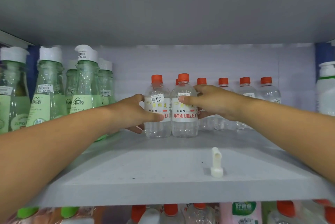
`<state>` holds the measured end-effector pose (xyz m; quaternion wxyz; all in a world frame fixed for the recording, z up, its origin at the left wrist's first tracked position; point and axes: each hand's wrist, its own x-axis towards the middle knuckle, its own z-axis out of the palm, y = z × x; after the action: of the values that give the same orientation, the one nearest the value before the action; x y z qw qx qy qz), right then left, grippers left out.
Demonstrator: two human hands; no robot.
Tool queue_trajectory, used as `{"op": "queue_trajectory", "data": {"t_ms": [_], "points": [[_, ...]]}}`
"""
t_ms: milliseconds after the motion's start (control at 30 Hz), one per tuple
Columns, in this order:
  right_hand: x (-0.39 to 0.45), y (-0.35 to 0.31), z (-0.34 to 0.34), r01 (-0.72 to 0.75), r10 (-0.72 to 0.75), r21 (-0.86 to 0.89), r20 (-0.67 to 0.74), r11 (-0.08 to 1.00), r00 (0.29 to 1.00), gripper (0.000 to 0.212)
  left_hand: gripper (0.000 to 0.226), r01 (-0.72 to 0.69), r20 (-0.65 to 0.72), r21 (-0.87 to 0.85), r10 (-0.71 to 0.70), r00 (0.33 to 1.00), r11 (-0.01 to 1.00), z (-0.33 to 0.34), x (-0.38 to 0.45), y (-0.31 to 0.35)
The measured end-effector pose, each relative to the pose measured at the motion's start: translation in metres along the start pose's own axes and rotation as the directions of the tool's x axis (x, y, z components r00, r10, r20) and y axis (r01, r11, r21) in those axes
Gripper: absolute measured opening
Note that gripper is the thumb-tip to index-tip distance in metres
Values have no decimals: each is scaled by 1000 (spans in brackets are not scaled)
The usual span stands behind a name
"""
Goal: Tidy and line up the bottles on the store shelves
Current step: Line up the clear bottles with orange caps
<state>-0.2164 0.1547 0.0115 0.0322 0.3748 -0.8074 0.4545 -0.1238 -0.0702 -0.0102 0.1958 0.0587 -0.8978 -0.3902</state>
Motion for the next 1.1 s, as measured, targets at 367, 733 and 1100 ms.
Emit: {"op": "queue_trajectory", "data": {"t_ms": [367,733,1100], "points": [[-4,5,6,-91,98,-68,100,993,990,39,61,29,-2,-16,-29,1000,999,3,-4,3],[-93,-31,-62,-86,-11,-351,-267,932,963,69,60,-7,-324,-153,-43,945,988,-7,-42,54],[-224,87,-243,-368,228,-142,-572,919,788,68,50,-180,-20,-312,183,983,933,191,-107,225]]}}
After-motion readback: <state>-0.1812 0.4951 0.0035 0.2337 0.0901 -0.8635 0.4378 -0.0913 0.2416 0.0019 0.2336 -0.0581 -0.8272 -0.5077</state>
